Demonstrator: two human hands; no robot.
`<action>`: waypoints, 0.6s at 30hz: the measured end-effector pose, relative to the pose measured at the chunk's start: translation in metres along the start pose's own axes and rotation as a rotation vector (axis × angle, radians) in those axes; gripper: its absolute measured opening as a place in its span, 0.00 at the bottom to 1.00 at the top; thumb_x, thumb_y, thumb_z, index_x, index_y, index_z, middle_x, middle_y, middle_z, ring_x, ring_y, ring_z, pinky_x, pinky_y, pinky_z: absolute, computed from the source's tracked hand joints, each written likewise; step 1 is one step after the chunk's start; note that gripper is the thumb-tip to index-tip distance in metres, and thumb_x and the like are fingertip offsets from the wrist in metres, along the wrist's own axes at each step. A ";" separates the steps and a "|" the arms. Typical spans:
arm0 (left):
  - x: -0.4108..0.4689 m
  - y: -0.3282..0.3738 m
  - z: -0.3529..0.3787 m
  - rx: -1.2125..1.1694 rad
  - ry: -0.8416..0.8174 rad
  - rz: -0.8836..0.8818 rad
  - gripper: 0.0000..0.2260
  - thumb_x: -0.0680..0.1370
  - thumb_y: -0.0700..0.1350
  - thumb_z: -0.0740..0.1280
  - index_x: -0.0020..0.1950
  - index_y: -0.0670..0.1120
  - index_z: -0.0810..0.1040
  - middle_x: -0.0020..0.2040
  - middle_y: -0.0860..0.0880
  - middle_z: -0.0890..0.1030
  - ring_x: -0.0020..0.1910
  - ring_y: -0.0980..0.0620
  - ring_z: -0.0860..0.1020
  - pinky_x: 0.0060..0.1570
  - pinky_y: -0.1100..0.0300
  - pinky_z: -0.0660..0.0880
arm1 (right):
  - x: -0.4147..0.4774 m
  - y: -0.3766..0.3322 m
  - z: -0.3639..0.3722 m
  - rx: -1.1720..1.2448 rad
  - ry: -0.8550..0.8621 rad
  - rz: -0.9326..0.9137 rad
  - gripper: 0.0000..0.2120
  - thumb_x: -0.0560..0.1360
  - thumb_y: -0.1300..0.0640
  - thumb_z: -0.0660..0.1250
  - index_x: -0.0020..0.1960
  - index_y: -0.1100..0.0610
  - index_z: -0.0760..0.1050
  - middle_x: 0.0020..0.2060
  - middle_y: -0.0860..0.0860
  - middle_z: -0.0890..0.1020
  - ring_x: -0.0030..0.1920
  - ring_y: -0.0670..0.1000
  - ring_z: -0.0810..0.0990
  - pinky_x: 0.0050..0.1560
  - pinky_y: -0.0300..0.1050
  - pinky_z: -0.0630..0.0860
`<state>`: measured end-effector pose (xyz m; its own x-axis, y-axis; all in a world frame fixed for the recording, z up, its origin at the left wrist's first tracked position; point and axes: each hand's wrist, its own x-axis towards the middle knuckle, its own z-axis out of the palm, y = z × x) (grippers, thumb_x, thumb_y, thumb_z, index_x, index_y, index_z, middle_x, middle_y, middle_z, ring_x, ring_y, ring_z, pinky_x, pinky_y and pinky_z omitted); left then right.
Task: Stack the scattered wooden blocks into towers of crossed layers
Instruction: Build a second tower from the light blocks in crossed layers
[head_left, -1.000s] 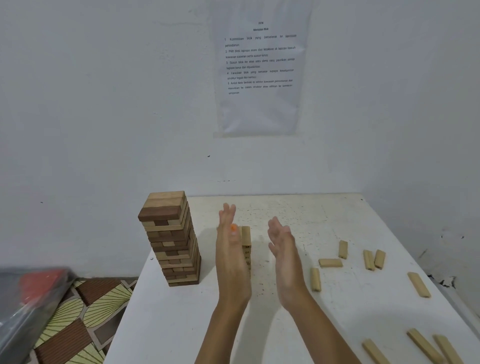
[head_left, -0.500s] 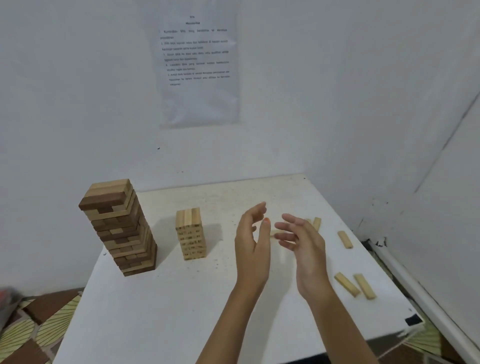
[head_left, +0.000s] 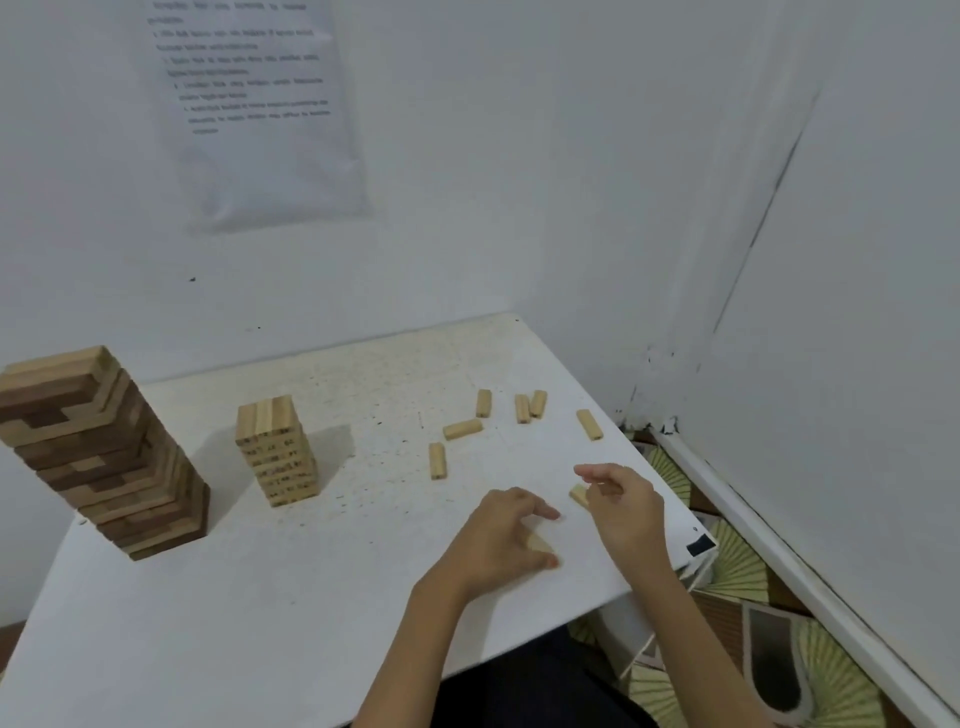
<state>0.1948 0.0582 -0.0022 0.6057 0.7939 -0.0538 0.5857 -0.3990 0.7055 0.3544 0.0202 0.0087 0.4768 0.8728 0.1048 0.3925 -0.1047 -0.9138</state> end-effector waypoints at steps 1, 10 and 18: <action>0.002 -0.001 0.002 0.037 -0.024 0.002 0.20 0.72 0.48 0.75 0.63 0.51 0.78 0.62 0.53 0.74 0.62 0.55 0.68 0.64 0.60 0.66 | 0.003 0.008 0.000 -0.091 -0.010 -0.039 0.11 0.75 0.70 0.64 0.53 0.60 0.80 0.50 0.52 0.81 0.48 0.45 0.77 0.48 0.27 0.70; 0.007 -0.003 0.013 0.066 0.186 0.062 0.08 0.75 0.49 0.71 0.51 0.48 0.79 0.48 0.54 0.78 0.49 0.55 0.73 0.51 0.59 0.70 | 0.012 0.040 0.008 -0.526 -0.161 -0.228 0.16 0.76 0.66 0.66 0.64 0.61 0.76 0.51 0.56 0.76 0.53 0.55 0.72 0.53 0.41 0.66; 0.027 -0.012 0.005 -0.274 0.438 -0.122 0.05 0.81 0.41 0.62 0.51 0.51 0.74 0.50 0.52 0.73 0.47 0.62 0.75 0.47 0.74 0.68 | 0.041 0.016 0.021 -0.193 -0.201 -0.141 0.12 0.78 0.65 0.61 0.61 0.59 0.72 0.47 0.41 0.65 0.46 0.49 0.70 0.47 0.29 0.70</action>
<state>0.2066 0.0822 -0.0152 0.2258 0.9677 0.1124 0.4400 -0.2043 0.8745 0.3639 0.0641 -0.0096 0.2494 0.9599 0.1283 0.5948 -0.0473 -0.8025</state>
